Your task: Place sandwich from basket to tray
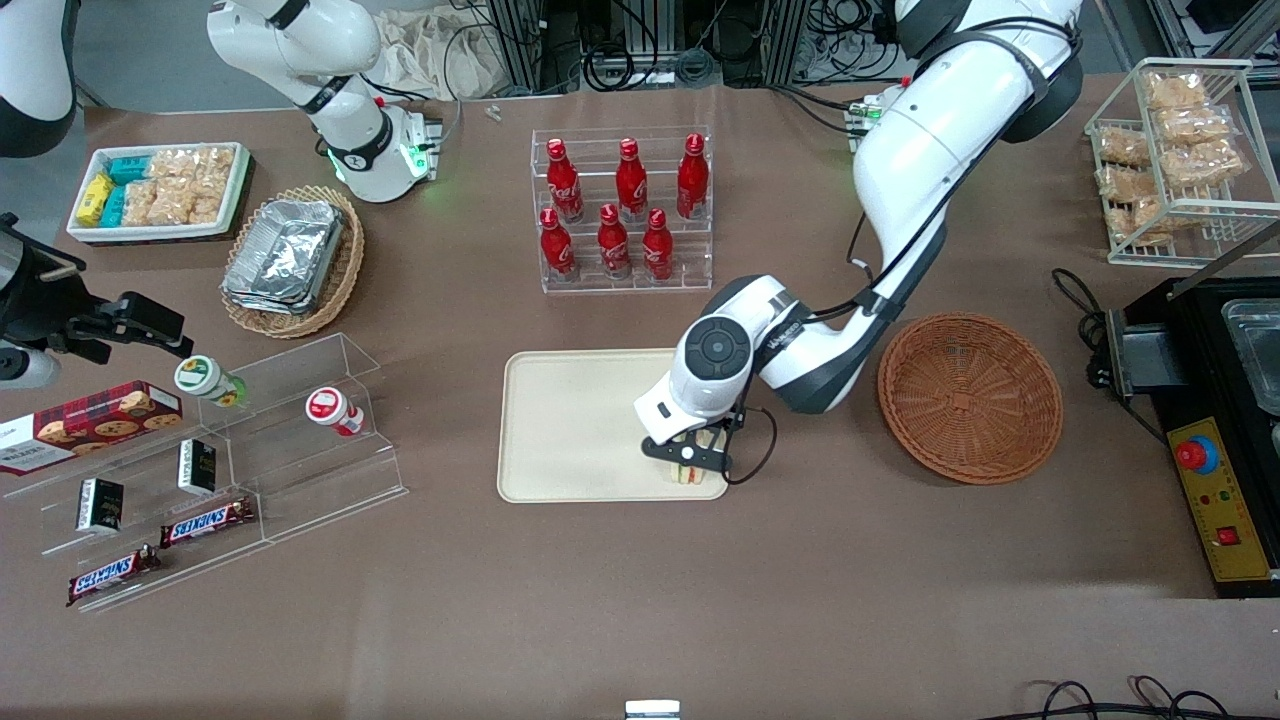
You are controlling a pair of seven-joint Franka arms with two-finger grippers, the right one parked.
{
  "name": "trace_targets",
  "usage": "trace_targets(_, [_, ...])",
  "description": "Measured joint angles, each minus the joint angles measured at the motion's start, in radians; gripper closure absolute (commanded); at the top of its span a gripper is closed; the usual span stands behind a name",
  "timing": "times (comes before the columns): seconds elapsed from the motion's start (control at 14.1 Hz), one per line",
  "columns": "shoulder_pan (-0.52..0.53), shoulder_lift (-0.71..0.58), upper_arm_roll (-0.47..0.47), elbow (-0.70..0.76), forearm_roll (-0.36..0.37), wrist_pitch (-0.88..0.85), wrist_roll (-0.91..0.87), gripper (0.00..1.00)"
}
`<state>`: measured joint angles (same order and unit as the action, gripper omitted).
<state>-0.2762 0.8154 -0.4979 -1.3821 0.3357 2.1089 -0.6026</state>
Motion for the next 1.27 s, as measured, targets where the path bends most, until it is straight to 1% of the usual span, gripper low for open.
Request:
trace_targets(0.21, [0.056, -0.096, -0.001, 0.017, 0.0, -0.118, 0.011, 0.01])
trace_targets(0.5, [0.146, -0.292, 0.0, 0.022, 0.0, -0.314, 0.159, 0.0])
trace_targets(0.78, [0.301, -0.447, 0.002, 0.021, -0.055, -0.426, 0.216, 0.0])
trace_targets(0.92, [0.387, -0.49, 0.003, 0.021, -0.074, -0.47, 0.28, 0.0])
trace_targets(1.06, [0.478, -0.514, 0.004, 0.02, -0.099, -0.483, 0.446, 0.0])
trace_targets(1.13, [0.516, -0.523, 0.005, 0.02, -0.1, -0.484, 0.514, 0.0])
trace_targets(1.27, [0.573, -0.541, 0.006, 0.02, -0.102, -0.493, 0.563, 0.0])
